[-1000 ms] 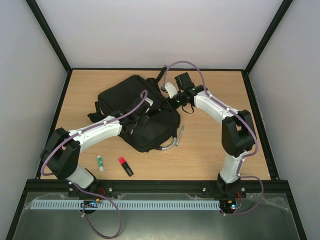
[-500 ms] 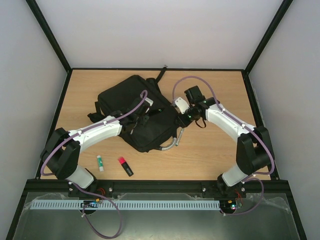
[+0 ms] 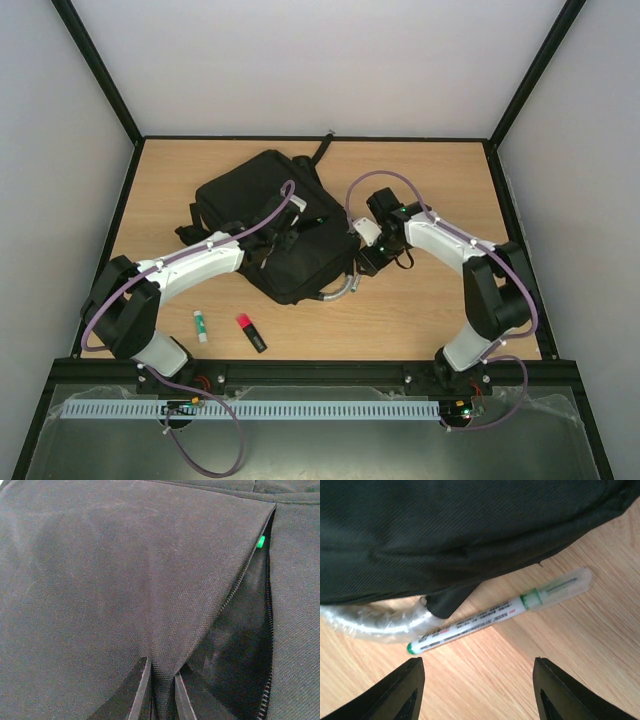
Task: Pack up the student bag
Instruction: Adjust the stationery at the center of the board.
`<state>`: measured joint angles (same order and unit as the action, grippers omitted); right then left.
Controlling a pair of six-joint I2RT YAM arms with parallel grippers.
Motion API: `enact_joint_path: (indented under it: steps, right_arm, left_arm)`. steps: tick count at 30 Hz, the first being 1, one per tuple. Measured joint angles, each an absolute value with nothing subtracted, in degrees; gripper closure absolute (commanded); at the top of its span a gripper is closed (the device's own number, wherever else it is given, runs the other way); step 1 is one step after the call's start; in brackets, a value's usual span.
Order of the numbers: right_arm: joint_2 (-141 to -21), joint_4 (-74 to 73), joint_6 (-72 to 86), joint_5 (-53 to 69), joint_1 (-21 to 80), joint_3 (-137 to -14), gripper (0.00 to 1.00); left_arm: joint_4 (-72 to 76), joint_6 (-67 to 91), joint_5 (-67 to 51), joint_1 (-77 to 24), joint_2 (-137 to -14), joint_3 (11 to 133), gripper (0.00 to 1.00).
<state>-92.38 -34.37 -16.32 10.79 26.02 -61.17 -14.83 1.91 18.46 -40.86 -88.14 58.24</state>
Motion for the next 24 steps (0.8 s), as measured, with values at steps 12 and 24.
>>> enact_joint_path:
  steps: [12, 24]
  right_arm:
    - [-102.06, -34.37, -12.12, 6.74, 26.02, -65.73, 0.49]
    - [-104.4, -33.34, -9.78, 5.54, 26.35, -66.39, 0.52]
  left_arm:
    - [-14.94, 1.91, 18.48, -40.86, -87.83, 58.24, 0.89]
    - [-14.94, 1.89, 18.48, -40.88, -87.83, 58.24, 0.89]
